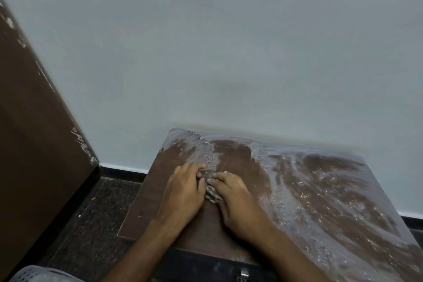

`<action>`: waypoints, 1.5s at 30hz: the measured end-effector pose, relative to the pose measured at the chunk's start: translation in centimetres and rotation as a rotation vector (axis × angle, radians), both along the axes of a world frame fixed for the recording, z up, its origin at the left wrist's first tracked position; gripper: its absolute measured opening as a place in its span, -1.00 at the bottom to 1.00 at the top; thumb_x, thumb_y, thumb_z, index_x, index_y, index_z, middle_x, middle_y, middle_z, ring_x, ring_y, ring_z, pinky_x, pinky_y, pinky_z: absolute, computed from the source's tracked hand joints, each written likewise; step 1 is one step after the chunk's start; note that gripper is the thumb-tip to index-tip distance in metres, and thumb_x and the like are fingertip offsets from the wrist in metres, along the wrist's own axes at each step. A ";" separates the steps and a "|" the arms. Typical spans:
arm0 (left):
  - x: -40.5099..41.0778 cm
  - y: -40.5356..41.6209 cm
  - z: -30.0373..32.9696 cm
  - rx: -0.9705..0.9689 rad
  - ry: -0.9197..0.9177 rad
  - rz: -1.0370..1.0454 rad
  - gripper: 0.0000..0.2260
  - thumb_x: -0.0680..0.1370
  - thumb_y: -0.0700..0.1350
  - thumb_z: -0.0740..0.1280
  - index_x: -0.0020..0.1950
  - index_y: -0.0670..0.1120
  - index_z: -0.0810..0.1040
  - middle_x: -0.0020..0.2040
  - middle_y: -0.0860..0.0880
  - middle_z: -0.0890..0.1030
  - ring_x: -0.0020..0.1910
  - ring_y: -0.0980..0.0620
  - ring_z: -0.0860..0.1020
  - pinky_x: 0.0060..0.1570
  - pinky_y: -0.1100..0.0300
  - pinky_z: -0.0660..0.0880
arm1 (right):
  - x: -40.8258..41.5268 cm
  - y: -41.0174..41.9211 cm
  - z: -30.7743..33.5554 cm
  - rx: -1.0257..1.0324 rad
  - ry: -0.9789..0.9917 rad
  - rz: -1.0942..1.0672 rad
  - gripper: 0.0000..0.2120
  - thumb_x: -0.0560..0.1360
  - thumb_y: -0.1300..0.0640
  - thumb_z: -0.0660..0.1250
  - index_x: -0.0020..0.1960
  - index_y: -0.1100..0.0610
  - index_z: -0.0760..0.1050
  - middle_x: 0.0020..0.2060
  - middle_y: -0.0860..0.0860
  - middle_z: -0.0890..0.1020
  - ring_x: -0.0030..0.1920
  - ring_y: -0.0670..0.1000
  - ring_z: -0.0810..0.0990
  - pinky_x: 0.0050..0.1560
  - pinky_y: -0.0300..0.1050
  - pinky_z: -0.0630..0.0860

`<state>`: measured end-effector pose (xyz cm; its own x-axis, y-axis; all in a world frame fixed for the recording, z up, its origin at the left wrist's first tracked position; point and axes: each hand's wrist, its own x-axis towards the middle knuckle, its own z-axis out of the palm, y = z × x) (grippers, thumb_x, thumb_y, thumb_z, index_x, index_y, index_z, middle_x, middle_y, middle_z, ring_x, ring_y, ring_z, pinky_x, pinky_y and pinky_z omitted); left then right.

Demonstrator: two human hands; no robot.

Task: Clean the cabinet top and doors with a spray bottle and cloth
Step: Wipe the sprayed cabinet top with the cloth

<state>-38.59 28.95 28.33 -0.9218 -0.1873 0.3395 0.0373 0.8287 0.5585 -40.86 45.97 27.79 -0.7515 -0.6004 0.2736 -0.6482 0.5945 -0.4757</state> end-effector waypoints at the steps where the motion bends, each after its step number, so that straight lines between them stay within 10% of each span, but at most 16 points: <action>1: 0.1 0.0 0.0 0.001 -0.004 -0.005 -0.75 0.49 -0.14 0.35 0.16 0.02 0.54 -0.07 0.13 0.50 -0.03 0.04 0.46 0.06 0.05 0.49 | -0.4 0.2 0.1 0.025 -0.001 0.006 -0.60 0.59 0.18 0.23 0.42 0.03 0.45 0.37 -0.04 0.44 0.43 -0.03 0.29 0.46 -0.31 0.10; 7: 1.7 -0.8 -0.2 -0.041 -0.028 -0.025 -0.78 0.50 -0.11 0.36 0.12 0.07 0.54 0.03 0.11 0.51 0.06 0.06 0.45 0.11 0.07 0.47 | -5.5 -2.8 0.6 0.056 -0.039 -0.190 -0.59 0.60 0.21 0.16 0.45 0.14 0.37 0.45 0.13 0.32 0.46 0.14 0.19 0.49 -0.07 0.16; 13: 1.7 -2.3 0.1 -0.048 -0.025 0.040 -0.80 0.48 -0.14 0.36 0.07 0.05 0.51 0.04 0.08 0.53 0.06 0.00 0.45 0.12 0.00 0.45 | -3.3 -2.1 0.8 0.089 0.002 0.123 -0.62 0.62 0.07 0.21 0.43 0.08 0.40 0.40 0.06 0.40 0.43 0.05 0.30 0.47 -0.12 0.25; 18: 1.8 -3.5 0.5 -0.115 -0.039 0.030 -0.80 0.51 -0.09 0.35 0.13 0.06 0.56 0.07 0.12 0.53 0.09 0.07 0.44 0.17 0.11 0.43 | -8.0 -3.0 0.7 0.076 -0.040 -0.205 -0.65 0.65 0.14 0.16 0.41 0.11 0.45 0.44 0.15 0.36 0.47 0.16 0.24 0.51 0.02 0.22; 24: 1.0 -4.3 0.7 -0.136 -0.058 0.051 -0.85 0.50 -0.09 0.34 0.05 0.07 0.54 0.02 0.10 0.53 0.07 0.02 0.46 0.15 0.05 0.43 | -5.0 -4.6 0.6 0.091 -0.008 0.123 -0.63 0.60 0.10 0.21 0.40 0.04 0.46 0.38 0.06 0.43 0.40 0.06 0.33 0.44 -0.05 0.33; 30: 1.4 -5.6 1.0 -0.119 -0.038 0.076 -0.84 0.51 -0.13 0.35 0.07 0.06 0.57 0.02 0.11 0.53 0.08 0.08 0.44 0.14 0.12 0.43 | -10.5 -4.3 0.8 0.126 -0.043 -0.313 -0.66 0.60 0.20 0.17 0.36 0.14 0.46 0.34 0.14 0.42 0.31 0.17 0.33 0.40 0.05 0.31; 36: 0.8 -5.5 0.8 -0.072 -0.037 0.134 -0.76 0.49 -0.16 0.33 0.15 0.00 0.52 0.06 0.03 0.54 0.10 -0.03 0.47 0.15 0.03 0.44 | -6.1 -10.2 0.4 0.067 -0.016 0.114 -0.65 0.61 0.19 0.24 0.39 0.12 0.48 0.36 0.13 0.45 0.38 0.14 0.33 0.45 -0.02 0.30; 41: 1.2 -5.2 1.1 -0.059 -0.034 0.099 -0.70 0.52 -0.14 0.32 0.25 0.00 0.49 0.08 0.08 0.53 0.12 0.06 0.45 0.19 0.12 0.42 | -11.5 -7.4 0.7 0.087 -0.057 -0.193 -0.67 0.63 0.20 0.18 0.37 0.13 0.47 0.37 0.14 0.39 0.36 0.18 0.32 0.42 0.02 0.30; 45: 0.7 -5.4 1.0 0.002 -0.012 0.153 -0.70 0.52 -0.26 0.24 0.21 -0.04 0.53 0.08 0.03 0.56 0.12 0.02 0.45 0.17 0.11 0.43 | -6.0 -8.3 0.9 0.024 -0.059 0.023 -0.68 0.64 0.15 0.21 0.37 0.11 0.48 0.38 0.12 0.41 0.40 0.14 0.28 0.45 -0.08 0.22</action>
<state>-37.86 23.55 29.30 -0.8865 -0.3262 0.3281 -0.0959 0.8233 0.5595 -46.90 37.64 28.65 -0.7516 -0.6236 0.2149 -0.6332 0.5911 -0.4996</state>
